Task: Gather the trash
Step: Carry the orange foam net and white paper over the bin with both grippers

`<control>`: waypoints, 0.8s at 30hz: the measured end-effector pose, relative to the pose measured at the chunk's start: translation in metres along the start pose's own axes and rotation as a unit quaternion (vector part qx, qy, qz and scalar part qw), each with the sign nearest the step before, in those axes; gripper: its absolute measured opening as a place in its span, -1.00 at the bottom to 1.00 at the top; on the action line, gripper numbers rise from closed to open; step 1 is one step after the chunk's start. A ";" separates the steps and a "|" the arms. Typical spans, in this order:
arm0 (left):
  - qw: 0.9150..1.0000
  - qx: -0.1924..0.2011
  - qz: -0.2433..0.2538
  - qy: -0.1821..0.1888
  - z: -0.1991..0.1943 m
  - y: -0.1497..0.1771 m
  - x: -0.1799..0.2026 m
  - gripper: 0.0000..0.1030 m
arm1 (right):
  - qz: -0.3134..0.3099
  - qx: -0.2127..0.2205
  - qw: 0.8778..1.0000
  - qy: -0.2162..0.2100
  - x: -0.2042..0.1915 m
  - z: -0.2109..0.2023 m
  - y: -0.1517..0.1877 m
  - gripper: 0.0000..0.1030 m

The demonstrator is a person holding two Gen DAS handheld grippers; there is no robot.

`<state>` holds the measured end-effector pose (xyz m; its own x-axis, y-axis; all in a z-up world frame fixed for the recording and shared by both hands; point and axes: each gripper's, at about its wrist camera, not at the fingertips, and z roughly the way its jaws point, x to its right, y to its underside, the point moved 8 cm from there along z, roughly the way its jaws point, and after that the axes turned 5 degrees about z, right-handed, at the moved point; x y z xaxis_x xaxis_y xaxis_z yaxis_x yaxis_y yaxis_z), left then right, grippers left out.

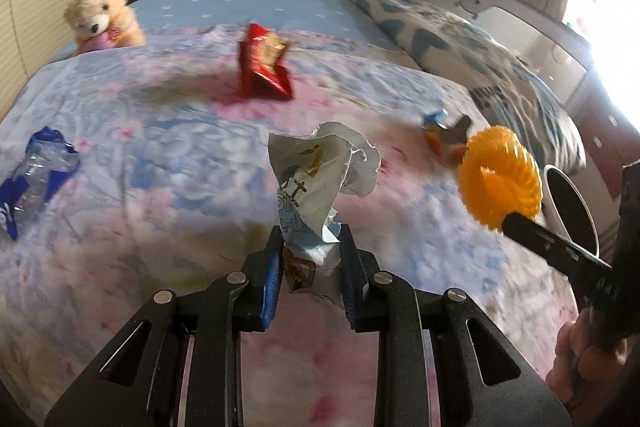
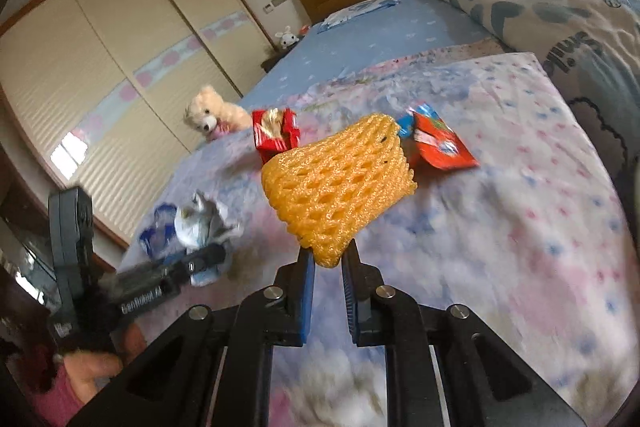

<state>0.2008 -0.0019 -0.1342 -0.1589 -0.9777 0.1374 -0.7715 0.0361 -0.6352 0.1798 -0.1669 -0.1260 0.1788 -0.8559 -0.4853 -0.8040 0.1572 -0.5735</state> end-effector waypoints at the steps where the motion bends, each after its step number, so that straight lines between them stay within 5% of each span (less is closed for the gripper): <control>1: 1.000 -0.001 0.003 0.004 0.000 0.001 0.005 -0.54 | -0.003 0.000 1.000 0.006 0.004 -0.005 0.004 -0.75; 24: 0.989 -0.016 0.121 0.087 -0.001 0.009 0.144 -0.54 | 0.062 0.060 0.994 0.073 0.086 -0.102 0.031 -0.75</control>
<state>0.1700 -0.1421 -0.1197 -0.4428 -0.8892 0.1150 -0.7161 0.2736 -0.6421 0.1123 -0.2863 -0.1182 -0.0083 -0.8875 -0.4607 -0.7401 0.3153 -0.5940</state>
